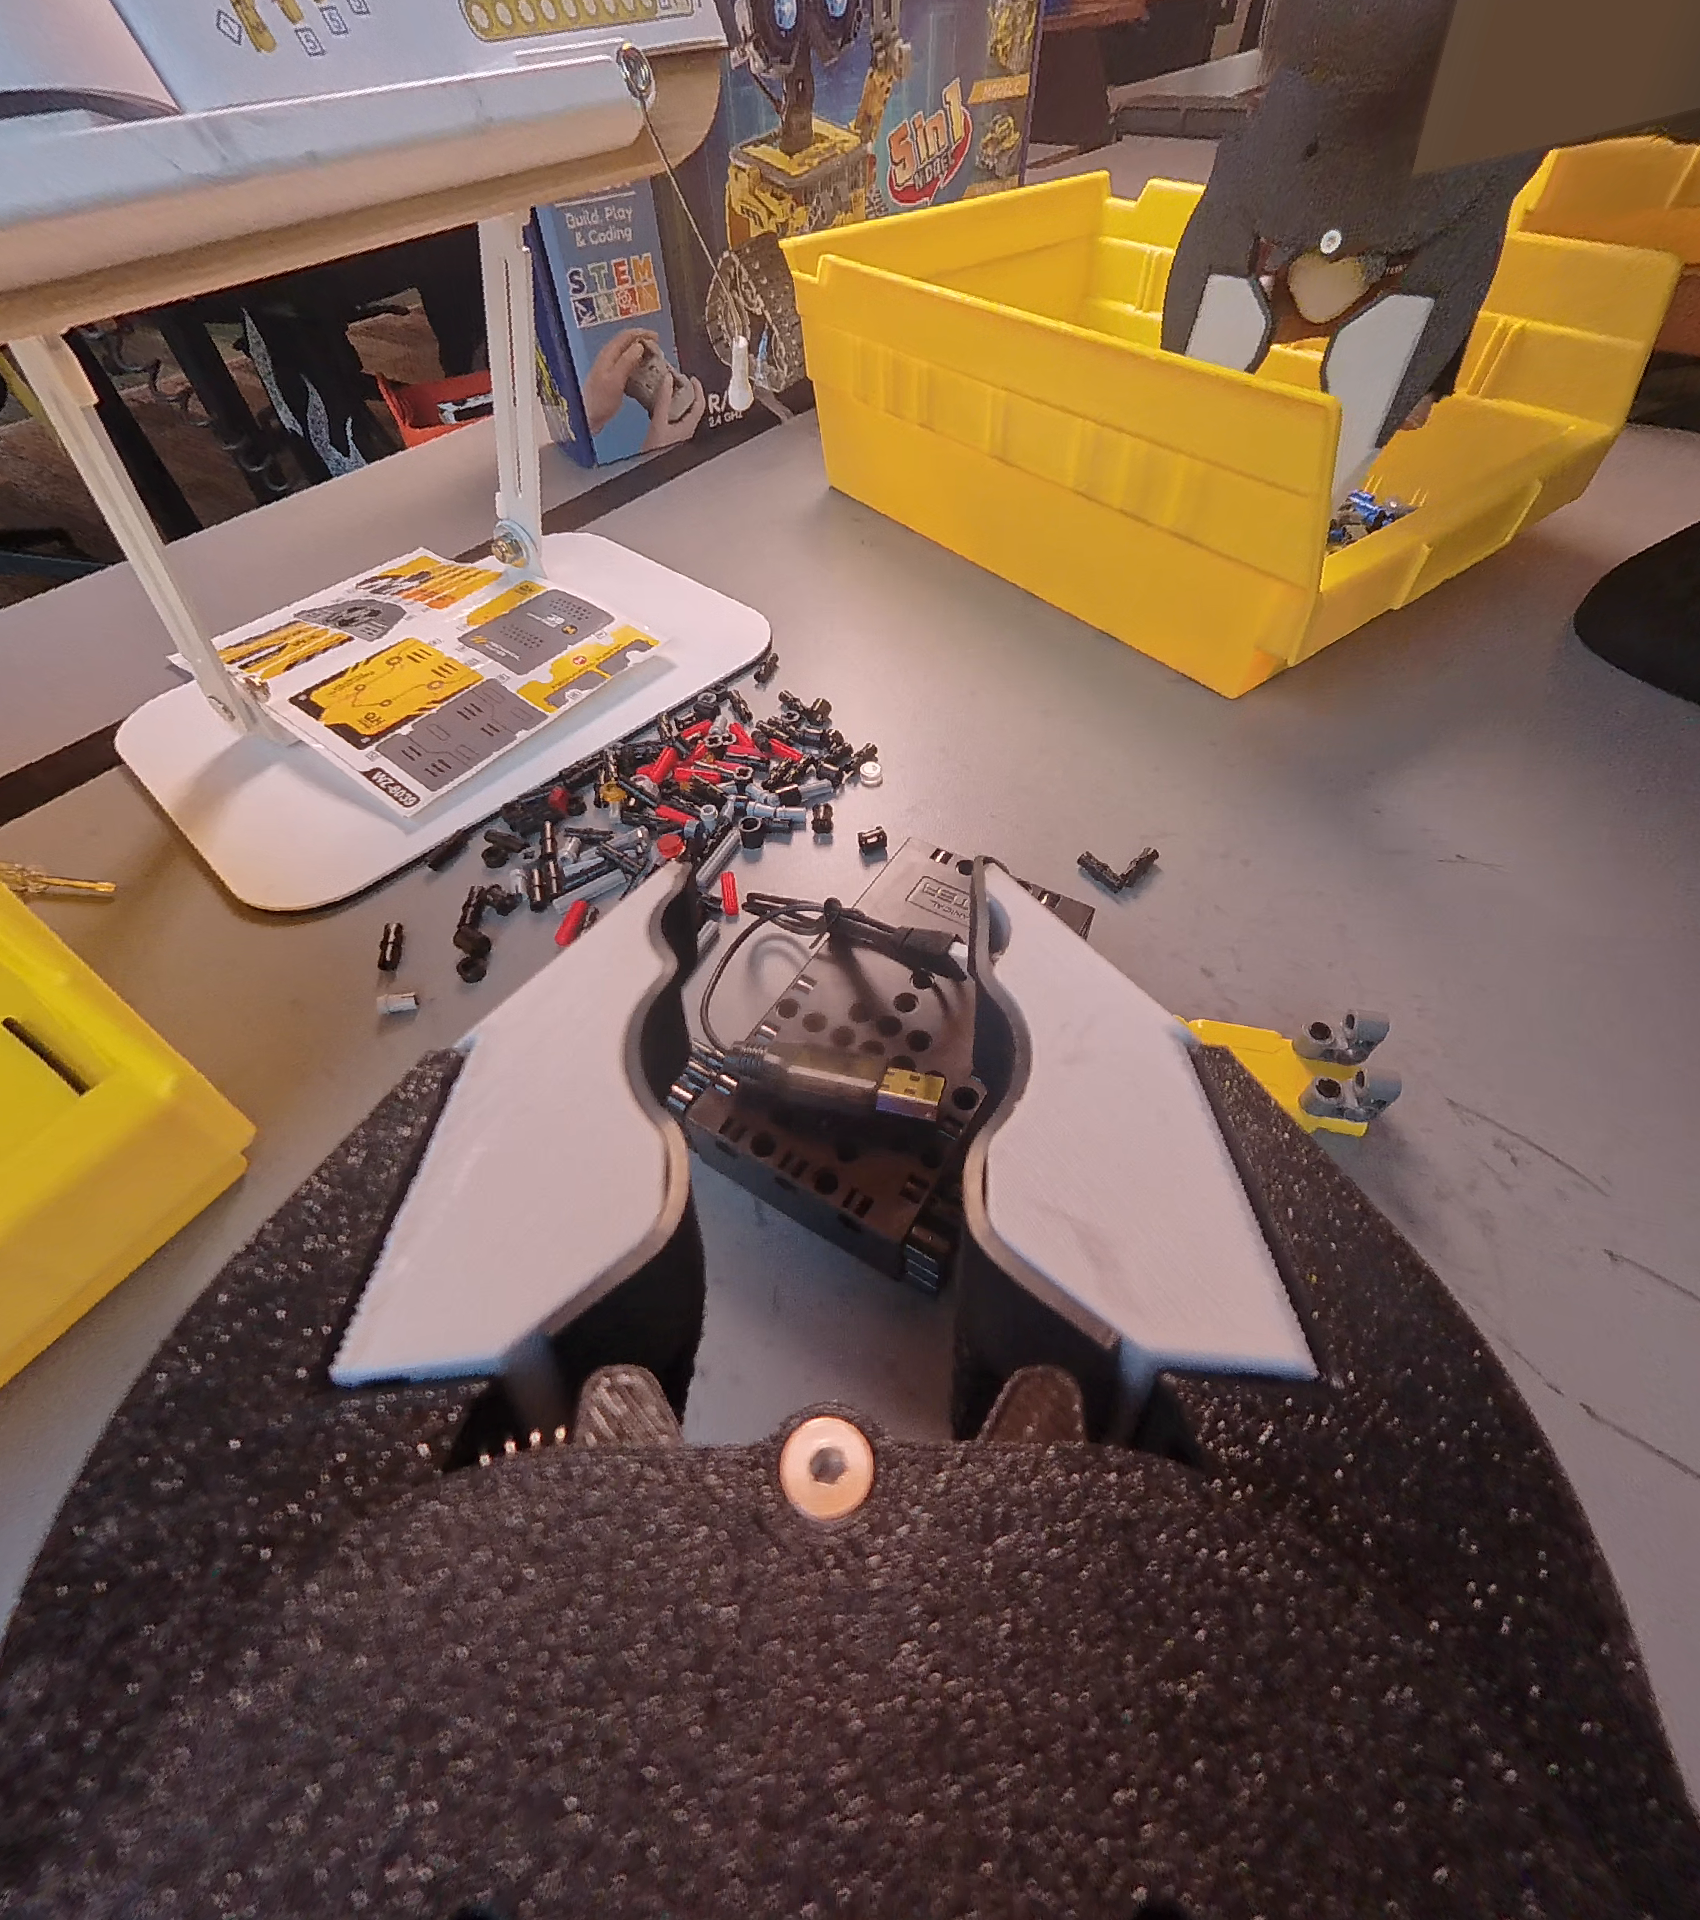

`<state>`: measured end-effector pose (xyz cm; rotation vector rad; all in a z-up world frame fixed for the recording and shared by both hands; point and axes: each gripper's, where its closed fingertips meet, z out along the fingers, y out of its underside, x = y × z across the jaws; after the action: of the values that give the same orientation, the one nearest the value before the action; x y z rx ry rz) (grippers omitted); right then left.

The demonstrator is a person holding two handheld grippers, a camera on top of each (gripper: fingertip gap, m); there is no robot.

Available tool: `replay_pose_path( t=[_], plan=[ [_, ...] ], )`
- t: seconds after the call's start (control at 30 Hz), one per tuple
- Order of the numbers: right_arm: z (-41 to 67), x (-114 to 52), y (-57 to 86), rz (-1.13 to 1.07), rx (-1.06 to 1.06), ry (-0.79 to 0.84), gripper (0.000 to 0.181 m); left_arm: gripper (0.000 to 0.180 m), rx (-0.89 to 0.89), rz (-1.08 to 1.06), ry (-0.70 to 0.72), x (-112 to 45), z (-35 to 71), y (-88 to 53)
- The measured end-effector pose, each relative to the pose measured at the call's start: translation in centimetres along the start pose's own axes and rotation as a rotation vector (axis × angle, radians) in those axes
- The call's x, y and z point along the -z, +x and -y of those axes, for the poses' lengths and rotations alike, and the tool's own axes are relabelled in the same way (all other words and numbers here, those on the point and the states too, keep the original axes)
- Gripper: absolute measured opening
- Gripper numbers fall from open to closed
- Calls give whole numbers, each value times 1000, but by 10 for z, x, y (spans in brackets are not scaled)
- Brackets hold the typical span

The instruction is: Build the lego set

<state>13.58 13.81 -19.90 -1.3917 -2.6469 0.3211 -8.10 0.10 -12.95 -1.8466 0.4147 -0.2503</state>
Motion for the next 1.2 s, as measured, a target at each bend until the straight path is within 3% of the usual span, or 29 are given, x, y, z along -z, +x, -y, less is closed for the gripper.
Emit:
replay_pose_path(
  t=[0.33,0.5,0.7,0.93,1.2],
  plan=[
    [-32,5,17,-74,-42,-94,0,52,0,-5,-7,-1,-2,1],
    [-48,18,33,-151,-88,-112,0,52,-1,-2,-9,-2,-3,1],
    [-56,37,37,-176,-142,-84,20,52,-3,-1,-14,-3,-4,1],
    [-57,35,12,-57,-147,-85,42,52,-9,0,-15,-3,-4,1],
    [-41,19,1,-17,-62,-92,45,52,-17,9,-29,-7,-6,1]
  ],
)
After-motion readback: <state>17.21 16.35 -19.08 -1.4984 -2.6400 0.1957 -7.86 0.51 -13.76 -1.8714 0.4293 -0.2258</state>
